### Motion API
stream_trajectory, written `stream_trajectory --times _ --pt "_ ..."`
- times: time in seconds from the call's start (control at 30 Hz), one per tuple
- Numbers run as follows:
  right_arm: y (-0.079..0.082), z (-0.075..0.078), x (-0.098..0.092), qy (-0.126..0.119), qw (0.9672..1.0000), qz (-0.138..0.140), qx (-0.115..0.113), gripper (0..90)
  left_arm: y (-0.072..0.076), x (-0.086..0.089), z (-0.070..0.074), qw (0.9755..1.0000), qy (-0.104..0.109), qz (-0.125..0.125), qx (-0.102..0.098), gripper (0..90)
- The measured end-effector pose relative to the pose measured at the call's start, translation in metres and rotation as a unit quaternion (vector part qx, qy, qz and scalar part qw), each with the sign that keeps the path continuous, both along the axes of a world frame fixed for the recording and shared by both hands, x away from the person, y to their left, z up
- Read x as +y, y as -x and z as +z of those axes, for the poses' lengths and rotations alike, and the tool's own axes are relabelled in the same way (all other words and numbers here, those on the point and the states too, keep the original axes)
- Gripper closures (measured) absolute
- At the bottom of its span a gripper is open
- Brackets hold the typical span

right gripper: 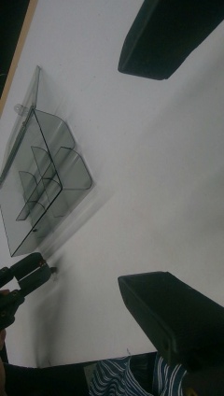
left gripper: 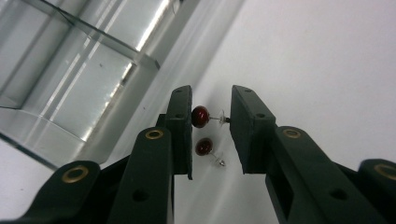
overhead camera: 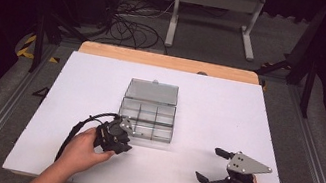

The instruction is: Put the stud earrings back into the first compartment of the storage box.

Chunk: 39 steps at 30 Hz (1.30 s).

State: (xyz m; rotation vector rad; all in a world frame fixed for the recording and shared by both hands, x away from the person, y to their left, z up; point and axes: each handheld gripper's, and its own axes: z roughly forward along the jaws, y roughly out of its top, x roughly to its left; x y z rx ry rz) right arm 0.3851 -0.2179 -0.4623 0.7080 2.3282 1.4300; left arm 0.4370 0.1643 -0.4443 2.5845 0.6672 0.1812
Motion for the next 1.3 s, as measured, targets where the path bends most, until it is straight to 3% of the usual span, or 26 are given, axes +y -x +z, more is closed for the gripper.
stream_trajectory --times 0.2,0.37,0.4,0.53,0.6,0.77,1.1,1.3 --pt "0.000 0.000 0.000 -0.001 1.0000 0.001 0.000 1.8 -0.001 0.010 0.013 0.9981 0.056 0.010 -0.024 69.9" --pt "0.000 0.000 0.000 0.000 1.0000 0.001 -0.001 1.8 -0.004 0.019 0.021 0.9938 0.102 0.026 -0.035 69.9" --pt "0.000 0.000 0.000 0.001 1.0000 0.001 0.000 1.9 -0.004 0.019 0.021 0.9938 0.102 0.026 -0.035 69.9" --pt "0.000 0.000 0.000 -0.001 1.0000 0.001 -0.001 1.8 -0.010 0.025 0.027 0.9894 0.129 0.047 -0.048 69.9" --pt "0.000 0.000 0.000 -0.001 1.0000 0.001 0.000 1.9 -0.012 0.025 0.029 0.9886 0.133 0.050 -0.050 69.9" --pt "0.000 0.000 0.000 0.002 1.0000 0.002 -0.001 1.8 -0.023 0.026 0.036 0.9838 0.144 0.084 -0.067 69.9" --pt "0.000 -0.001 -0.001 0.000 1.0000 0.004 0.001 1.9 -0.048 0.028 0.035 0.9772 0.155 0.131 -0.063 69.8" --pt "0.000 -0.001 -0.001 0.001 1.0000 0.004 0.001 1.8 -0.059 0.026 0.026 0.9756 0.150 0.147 -0.063 69.8"
